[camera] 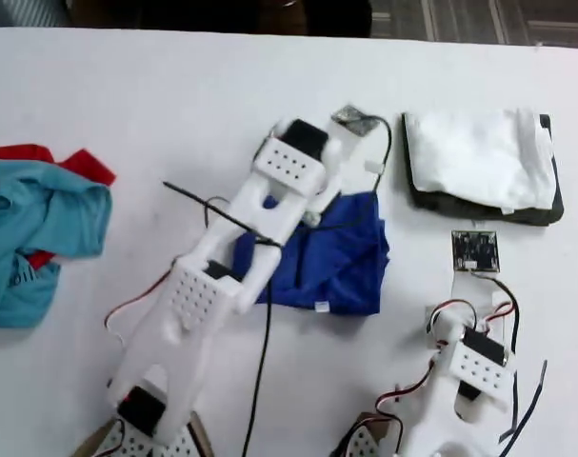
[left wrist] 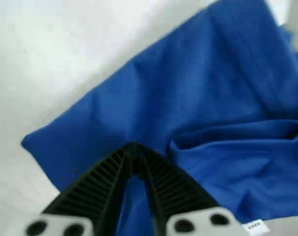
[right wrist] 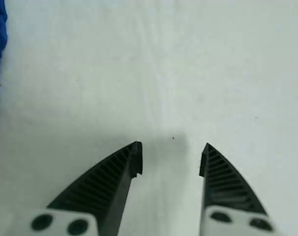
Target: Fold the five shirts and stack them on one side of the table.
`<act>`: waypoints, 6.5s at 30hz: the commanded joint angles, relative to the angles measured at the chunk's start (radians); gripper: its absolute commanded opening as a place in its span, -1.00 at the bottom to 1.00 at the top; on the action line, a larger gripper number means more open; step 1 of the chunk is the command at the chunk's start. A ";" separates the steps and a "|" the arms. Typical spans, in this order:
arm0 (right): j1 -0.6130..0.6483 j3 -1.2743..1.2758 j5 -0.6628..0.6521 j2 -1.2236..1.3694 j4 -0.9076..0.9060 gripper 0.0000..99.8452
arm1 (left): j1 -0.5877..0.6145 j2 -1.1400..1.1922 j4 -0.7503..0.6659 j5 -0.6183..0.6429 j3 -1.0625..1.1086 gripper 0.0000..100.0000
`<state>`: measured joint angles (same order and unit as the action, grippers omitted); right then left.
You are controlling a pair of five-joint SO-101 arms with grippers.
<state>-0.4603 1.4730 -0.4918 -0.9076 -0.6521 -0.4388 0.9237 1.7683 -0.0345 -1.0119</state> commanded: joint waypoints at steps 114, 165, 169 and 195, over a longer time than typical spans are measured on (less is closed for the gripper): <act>-0.170 -0.006 0.210 -0.019 0.128 -0.61 | 0.169 -0.006 0.008 0.084 -0.289 -0.95; -0.168 -0.006 0.210 -0.024 0.128 -0.61 | 0.137 -0.046 -0.074 0.095 0.096 -0.95; -0.168 -0.006 0.210 -0.024 0.128 -0.61 | 0.244 -0.046 -0.183 0.094 0.143 -0.95; -0.168 -0.006 0.210 -0.024 0.128 -0.61 | -0.049 -0.040 -0.008 0.080 -0.180 -0.95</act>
<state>-0.6352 1.4730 -0.2877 -0.9076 -0.5432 -0.4250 0.9314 1.7591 0.0361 -1.1515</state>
